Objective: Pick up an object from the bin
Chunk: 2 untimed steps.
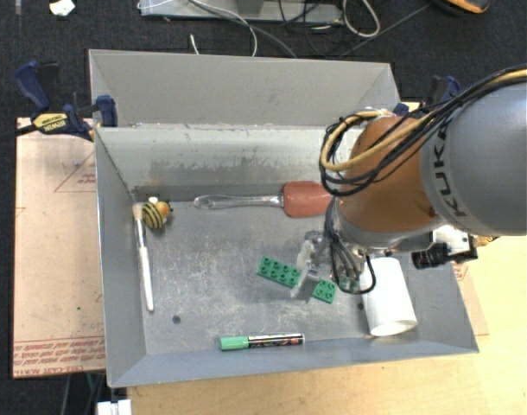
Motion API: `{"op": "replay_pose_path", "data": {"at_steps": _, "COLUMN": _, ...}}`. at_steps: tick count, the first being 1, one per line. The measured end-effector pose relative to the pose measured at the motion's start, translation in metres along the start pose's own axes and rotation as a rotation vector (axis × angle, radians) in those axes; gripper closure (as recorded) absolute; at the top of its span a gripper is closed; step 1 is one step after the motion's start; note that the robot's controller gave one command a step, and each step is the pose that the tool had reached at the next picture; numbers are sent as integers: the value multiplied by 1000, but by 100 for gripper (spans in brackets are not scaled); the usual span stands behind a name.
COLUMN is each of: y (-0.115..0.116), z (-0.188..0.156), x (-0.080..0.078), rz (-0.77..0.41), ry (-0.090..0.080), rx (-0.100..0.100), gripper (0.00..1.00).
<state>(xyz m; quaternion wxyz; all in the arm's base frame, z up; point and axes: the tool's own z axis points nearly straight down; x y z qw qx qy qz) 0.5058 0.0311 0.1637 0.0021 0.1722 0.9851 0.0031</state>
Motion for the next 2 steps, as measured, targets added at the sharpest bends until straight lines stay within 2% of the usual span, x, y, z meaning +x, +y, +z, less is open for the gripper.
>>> {"op": "replay_pose_path", "data": {"at_steps": 1, "y": 1, "z": -30, "x": -2, "rz": -1, "ry": -8, "rx": -4, "gripper": 100}}
{"op": "replay_pose_path", "data": {"at_steps": 2, "y": 1, "z": -36, "x": -2, "rz": -2, "ry": -7, "rx": -4, "gripper": 100}}
